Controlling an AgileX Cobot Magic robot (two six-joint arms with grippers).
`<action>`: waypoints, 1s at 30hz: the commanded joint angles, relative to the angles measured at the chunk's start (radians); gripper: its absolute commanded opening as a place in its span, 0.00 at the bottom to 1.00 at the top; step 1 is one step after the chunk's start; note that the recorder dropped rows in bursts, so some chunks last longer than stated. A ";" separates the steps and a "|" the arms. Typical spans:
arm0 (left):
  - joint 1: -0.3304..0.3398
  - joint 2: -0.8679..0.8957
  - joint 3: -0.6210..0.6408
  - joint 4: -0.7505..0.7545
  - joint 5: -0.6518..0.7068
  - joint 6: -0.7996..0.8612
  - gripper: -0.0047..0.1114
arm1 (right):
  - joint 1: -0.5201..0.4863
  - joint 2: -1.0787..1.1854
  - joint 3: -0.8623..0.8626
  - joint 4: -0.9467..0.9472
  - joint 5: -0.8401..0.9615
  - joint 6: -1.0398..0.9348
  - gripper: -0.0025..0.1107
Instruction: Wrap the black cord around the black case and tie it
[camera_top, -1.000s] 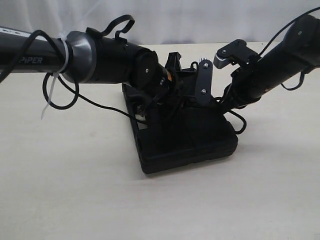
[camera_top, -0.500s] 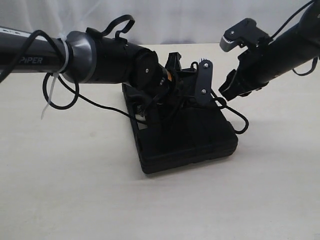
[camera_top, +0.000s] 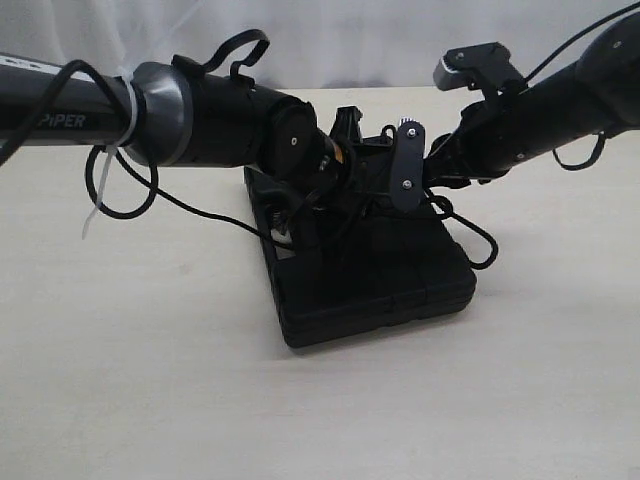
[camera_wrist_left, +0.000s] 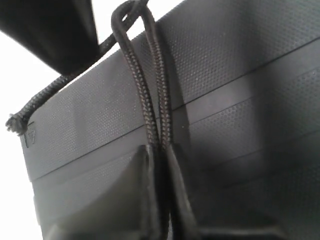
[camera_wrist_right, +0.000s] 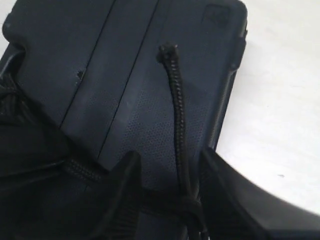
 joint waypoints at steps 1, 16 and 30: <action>-0.003 -0.001 0.000 -0.007 -0.001 -0.002 0.04 | 0.000 0.025 -0.004 0.023 -0.014 -0.053 0.35; 0.002 -0.001 0.000 -0.010 0.045 0.002 0.04 | 0.000 0.003 -0.004 0.221 -0.224 -0.225 0.06; 0.002 -0.001 0.000 -0.010 0.074 0.002 0.04 | 0.000 -0.147 -0.004 0.249 -0.410 -0.210 0.06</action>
